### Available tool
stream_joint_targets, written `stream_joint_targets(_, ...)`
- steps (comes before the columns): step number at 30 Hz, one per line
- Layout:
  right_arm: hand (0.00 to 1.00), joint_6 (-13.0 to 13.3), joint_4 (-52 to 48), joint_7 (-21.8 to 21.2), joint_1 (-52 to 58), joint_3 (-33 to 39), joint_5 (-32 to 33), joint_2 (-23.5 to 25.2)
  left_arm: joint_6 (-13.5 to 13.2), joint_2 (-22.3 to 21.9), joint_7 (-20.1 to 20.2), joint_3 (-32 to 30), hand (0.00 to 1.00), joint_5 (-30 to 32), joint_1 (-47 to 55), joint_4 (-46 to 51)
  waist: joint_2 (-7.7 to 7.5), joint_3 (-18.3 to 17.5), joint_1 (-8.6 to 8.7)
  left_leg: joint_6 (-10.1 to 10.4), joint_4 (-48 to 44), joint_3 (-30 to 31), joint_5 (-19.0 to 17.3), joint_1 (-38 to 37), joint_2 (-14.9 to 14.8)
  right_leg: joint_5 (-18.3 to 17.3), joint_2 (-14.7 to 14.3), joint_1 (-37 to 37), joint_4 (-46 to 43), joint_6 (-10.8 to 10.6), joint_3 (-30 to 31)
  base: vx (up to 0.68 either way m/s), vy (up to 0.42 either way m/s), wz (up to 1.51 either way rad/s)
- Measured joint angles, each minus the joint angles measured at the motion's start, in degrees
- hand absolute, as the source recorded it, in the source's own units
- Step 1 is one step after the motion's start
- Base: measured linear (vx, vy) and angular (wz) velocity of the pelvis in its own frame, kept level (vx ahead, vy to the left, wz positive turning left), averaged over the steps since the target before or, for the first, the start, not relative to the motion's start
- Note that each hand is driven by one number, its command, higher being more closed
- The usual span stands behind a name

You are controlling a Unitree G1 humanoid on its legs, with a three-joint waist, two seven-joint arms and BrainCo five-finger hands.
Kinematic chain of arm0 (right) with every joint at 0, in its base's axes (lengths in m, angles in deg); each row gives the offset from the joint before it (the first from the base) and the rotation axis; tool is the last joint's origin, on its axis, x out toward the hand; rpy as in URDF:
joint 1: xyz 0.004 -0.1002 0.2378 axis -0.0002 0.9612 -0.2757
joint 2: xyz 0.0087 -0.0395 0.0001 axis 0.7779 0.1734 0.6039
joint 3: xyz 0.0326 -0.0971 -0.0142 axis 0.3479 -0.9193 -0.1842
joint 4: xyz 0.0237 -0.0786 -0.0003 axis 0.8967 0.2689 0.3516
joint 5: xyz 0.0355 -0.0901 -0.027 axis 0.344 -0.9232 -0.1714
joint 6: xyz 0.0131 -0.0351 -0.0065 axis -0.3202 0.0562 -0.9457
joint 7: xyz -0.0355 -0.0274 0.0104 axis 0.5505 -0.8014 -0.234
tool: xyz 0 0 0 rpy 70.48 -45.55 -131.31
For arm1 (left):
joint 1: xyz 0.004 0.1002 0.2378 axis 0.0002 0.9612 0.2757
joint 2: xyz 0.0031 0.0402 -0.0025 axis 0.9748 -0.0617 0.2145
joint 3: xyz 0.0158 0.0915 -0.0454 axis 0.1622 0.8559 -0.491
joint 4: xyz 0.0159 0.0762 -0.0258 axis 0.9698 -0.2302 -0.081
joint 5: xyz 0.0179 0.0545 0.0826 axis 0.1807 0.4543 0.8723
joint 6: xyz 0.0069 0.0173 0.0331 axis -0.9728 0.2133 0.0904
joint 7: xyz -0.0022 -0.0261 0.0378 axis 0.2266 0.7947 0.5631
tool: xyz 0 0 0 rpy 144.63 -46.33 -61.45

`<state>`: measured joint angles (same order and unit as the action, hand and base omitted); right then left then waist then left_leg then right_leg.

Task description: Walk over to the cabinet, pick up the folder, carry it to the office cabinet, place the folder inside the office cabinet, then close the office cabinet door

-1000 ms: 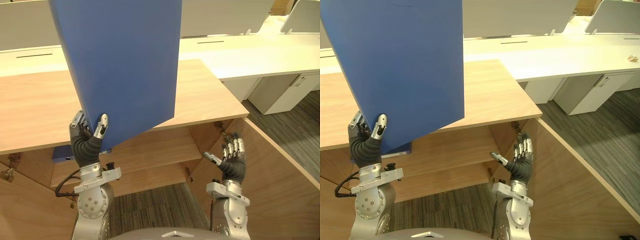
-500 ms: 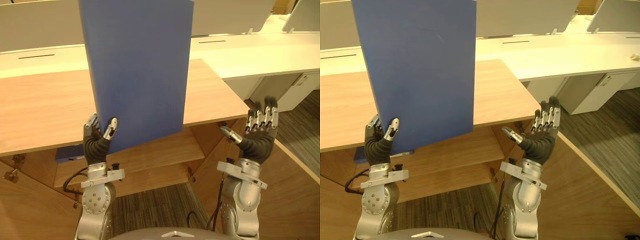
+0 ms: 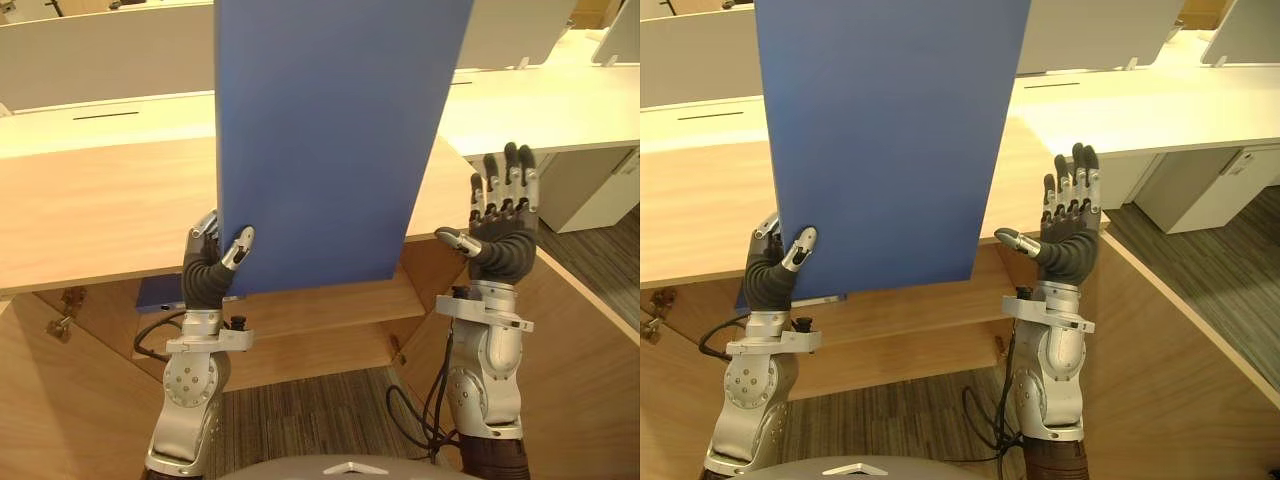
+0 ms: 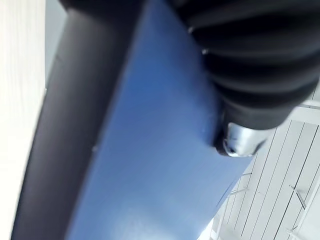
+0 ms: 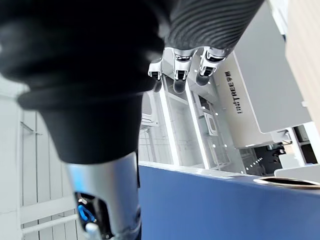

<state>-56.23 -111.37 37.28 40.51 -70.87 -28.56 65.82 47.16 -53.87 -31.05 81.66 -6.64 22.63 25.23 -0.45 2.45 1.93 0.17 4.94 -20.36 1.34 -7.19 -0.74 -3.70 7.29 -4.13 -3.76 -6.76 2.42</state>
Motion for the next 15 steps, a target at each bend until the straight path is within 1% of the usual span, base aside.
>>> stream_joint_targets(2,0.00,-0.5,3.2,-2.1,-1.5,-0.6,2.6,-1.3,-0.1,0.4,1.1,0.0,1.00,-1.1,-0.6,0.0,0.01,0.0,-0.23,-0.1,0.0,0.1,0.4,0.1,0.2,0.0,0.1,0.0,0.2,0.0,-0.1,-0.08,-0.016,0.03)
stream_joint_targets(5,0.00,-1.3,5.7,-3.7,-2.9,-1.7,4.9,-1.4,-0.2,0.7,2.5,0.1,1.00,-1.3,-1.8,0.0,0.01,0.0,-0.22,-0.1,0.0,0.5,1.0,0.2,0.2,0.0,0.2,-0.1,0.1,0.0,-0.3,-0.07,-0.017,0.05)
stream_joint_targets(8,0.00,-1.5,8.0,-4.9,-3.7,-2.9,5.8,-2.6,-0.3,0.7,3.8,0.2,1.00,-2.1,-2.3,0.0,-0.01,0.0,-0.21,-0.3,0.0,1.0,1.4,0.3,0.3,0.0,0.3,-0.1,0.2,0.1,-0.7,-0.06,-0.012,0.08)
stream_joint_targets(10,0.00,-2.3,8.8,-6.1,-4.7,-3.3,7.1,-3.4,-0.3,0.9,3.9,0.1,1.00,-2.3,-2.4,0.0,-0.01,0.0,-0.22,-0.4,0.0,1.2,1.6,0.5,0.4,0.0,0.3,0.0,0.3,0.1,-0.9,-0.05,-0.006,0.06)
stream_joint_targets(14,0.00,-2.6,9.9,-8.1,-5.4,-4.3,8.1,-4.0,-0.3,1.3,4.3,0.1,1.00,-2.8,-2.4,0.0,-0.20,-0.1,-0.71,-0.5,0.0,1.6,2.0,1.1,0.4,0.4,0.3,0.2,0.7,0.2,-1.3,-0.04,-0.007,0.05)
stream_joint_targets(15,1.00,-3.0,10.3,-8.8,-5.7,-5.1,8.2,-4.8,-0.3,1.3,4.5,0.1,1.00,-2.9,-2.4,0.0,-0.31,0.0,-0.91,-0.5,0.0,1.6,2.1,1.1,0.4,0.7,0.4,0.2,0.9,0.1,-1.3,0.00,0.000,0.00)
